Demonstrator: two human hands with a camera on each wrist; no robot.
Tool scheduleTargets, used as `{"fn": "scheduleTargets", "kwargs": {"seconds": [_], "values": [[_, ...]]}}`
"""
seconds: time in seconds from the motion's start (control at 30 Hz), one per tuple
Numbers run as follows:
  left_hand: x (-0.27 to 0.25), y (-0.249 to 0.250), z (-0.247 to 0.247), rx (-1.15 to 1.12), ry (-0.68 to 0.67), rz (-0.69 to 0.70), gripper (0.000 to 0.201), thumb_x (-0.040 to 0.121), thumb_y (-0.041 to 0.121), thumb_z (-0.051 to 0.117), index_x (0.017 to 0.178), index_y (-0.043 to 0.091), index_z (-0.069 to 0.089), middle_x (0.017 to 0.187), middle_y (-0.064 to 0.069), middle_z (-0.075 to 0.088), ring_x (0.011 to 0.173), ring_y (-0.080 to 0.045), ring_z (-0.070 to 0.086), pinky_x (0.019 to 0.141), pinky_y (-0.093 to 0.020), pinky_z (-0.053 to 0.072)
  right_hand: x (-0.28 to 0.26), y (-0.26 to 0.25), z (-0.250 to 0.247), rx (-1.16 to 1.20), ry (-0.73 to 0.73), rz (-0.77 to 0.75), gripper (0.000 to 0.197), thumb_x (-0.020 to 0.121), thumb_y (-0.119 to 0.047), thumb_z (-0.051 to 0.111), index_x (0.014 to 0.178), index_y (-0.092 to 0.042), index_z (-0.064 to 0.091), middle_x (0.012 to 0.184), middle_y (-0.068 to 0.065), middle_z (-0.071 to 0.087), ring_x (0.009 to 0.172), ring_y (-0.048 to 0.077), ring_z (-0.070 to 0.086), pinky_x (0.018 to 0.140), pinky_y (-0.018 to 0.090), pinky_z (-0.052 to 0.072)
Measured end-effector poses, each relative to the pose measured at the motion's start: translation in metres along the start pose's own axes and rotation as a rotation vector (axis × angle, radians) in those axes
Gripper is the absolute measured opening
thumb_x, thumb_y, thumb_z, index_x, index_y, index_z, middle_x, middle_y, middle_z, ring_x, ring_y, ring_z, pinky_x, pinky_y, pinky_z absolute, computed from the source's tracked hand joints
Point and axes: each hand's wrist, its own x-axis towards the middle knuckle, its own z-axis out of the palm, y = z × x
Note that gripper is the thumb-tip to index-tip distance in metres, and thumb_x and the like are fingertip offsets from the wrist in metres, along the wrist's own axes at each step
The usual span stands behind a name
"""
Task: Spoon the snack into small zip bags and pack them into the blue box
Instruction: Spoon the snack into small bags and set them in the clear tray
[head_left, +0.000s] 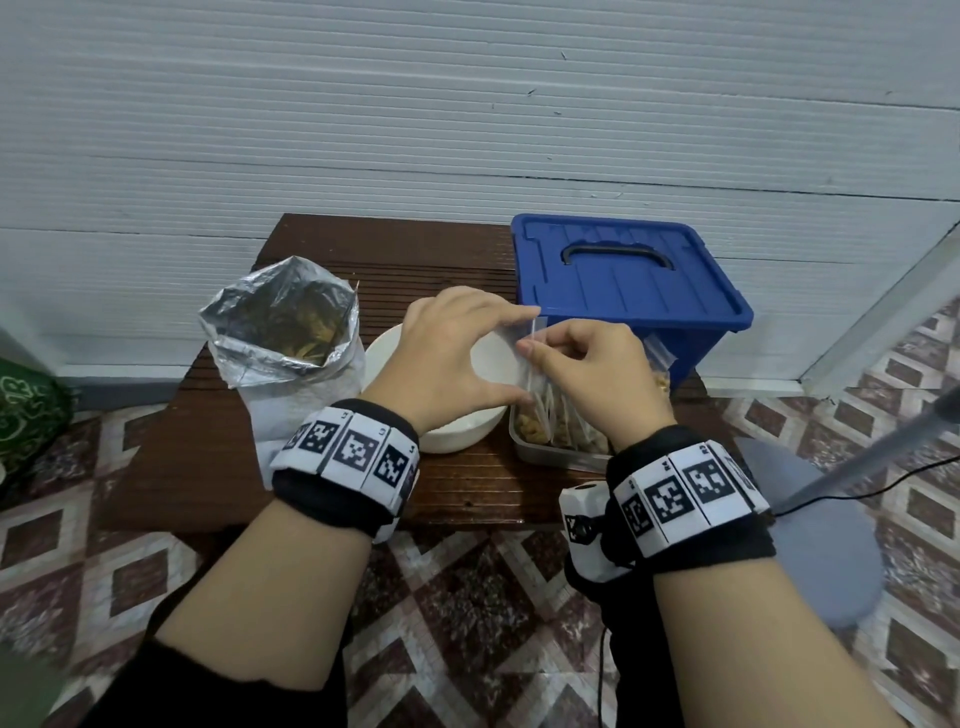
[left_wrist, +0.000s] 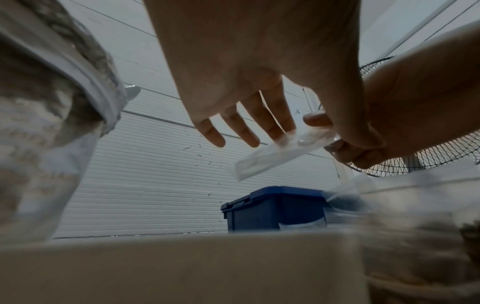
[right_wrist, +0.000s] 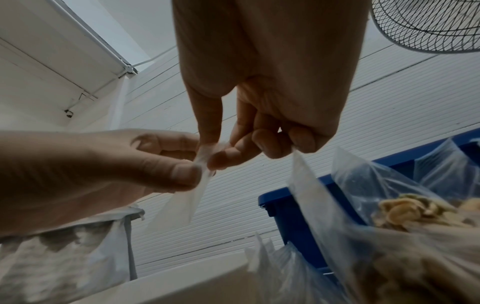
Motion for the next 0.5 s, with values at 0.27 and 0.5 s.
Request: {"fn": "scheduleTargets", "kwargs": {"seconds": [0.27, 0.5], "values": [[0.0018, 0.0007, 0.0018, -0.165, 0.109, -0.02, 0.053, 0.062, 0.062, 0.075, 0.109, 0.038, 0.063, 0.105, 0.025, 0.061, 0.111, -0.001, 0.052, 0.102, -0.042, 0.038, 0.0025, 0.0007, -0.0003, 0.121, 0.042, 0.08, 0.059, 0.093, -0.055, 0.043, 0.078, -0.006, 0.073, 0.078, 0.008, 0.072, 0.082, 0.015, 0.066, 0.079, 0.028, 0.047], [0.0019, 0.0038, -0.001, -0.283, 0.189, -0.055, 0.032, 0.07, 0.036, 0.084, 0.098, 0.033, 0.069, 0.095, 0.024, 0.065, 0.101, 0.002, 0.059, 0.094, -0.016, 0.042, 0.0019, 0.0009, -0.002, 0.201, 0.077, 0.134, 0.057, 0.097, -0.053, 0.033, 0.086, -0.017, 0.075, 0.075, -0.001, 0.073, 0.085, 0.0, 0.062, 0.069, 0.013, 0.033]]}}
